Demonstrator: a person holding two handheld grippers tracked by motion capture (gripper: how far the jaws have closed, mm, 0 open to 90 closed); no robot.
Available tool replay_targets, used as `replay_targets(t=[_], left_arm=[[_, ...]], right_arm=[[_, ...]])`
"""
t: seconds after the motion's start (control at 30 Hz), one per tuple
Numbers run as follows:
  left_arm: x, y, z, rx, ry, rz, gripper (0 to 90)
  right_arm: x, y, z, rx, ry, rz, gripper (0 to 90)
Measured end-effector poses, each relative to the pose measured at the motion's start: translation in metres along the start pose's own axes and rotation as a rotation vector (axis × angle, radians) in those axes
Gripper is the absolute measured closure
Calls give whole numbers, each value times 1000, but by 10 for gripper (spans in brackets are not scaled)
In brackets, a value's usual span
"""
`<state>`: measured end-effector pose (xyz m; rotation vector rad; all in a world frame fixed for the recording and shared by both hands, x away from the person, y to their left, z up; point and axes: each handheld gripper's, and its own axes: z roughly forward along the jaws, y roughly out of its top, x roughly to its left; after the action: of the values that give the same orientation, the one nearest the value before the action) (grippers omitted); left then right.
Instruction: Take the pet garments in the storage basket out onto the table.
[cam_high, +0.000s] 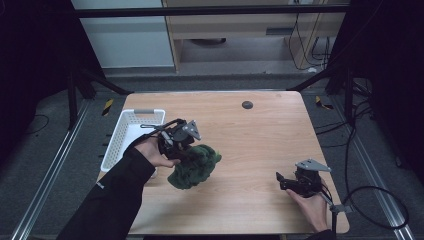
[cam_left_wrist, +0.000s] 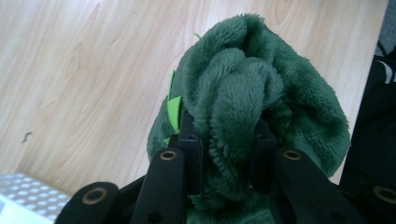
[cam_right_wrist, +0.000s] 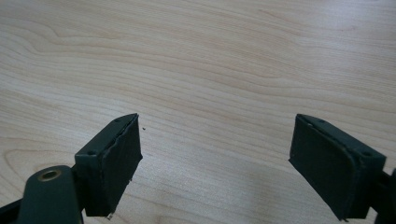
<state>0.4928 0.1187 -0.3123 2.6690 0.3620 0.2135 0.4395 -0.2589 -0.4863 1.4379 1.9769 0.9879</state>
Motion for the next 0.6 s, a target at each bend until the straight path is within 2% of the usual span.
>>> replay_targets(t=[0.6], left_arm=[[-9, 22, 44, 75, -66, 84, 723]], right_arm=[[0, 0, 0, -1, 2, -2, 165]])
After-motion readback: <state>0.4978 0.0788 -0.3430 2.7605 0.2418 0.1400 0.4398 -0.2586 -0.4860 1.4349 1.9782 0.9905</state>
